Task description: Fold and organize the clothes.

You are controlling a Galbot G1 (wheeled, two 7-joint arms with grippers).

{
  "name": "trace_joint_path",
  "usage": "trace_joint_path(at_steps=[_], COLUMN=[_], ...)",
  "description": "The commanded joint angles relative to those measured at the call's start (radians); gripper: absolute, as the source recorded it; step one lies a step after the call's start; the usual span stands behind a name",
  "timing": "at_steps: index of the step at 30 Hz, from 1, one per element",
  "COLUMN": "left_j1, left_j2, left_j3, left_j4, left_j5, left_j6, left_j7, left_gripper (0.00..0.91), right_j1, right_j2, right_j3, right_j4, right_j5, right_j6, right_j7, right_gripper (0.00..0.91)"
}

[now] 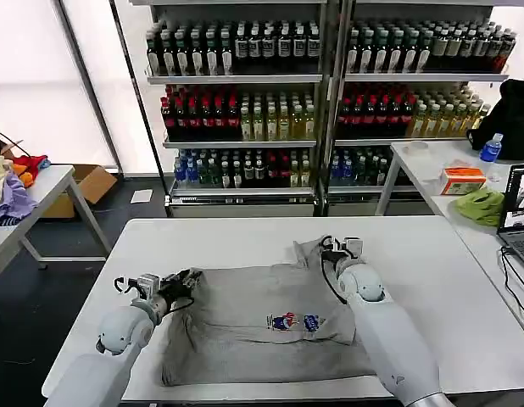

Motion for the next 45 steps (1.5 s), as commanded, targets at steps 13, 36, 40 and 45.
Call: trace_joint_path(at_steps=[13, 36, 40, 45], left_j1=[0.026, 0.166, 0.205, 0.259], left_j2=[-0.03, 0.003, 0.01, 0.015], left_j3=[-0.033, -0.119, -0.131, -0.142], left_j4=[-0.074, -0.232, -0.278, -0.323], left_j5=[0.047, 0.037, 0.036, 0.037], left_j6=[-0.104, -0.143, -0.135, -0.126], left_j7=[-0.033, -0.02, -0.016, -0.016], left_gripper=[0.01, 0.01, 0.01, 0.01], right_j1=[-0.049, -0.267, -0.38, -0.486], right_j2=[-0.01, -0.083, -0.087, -0.087], right_j3=[0.037, 0.113, 0.14, 0.175], right_j4=[0.16, 0.535, 0.598, 0.67], right_j5=[-0.013, -0.005, -0.018, -0.022], right_j6=[0.034, 0.016, 0.012, 0.01], right_j7=[-0.015, 0.038, 0.053, 0.062], right_gripper=[0.0, 0.0, 0.0, 0.0])
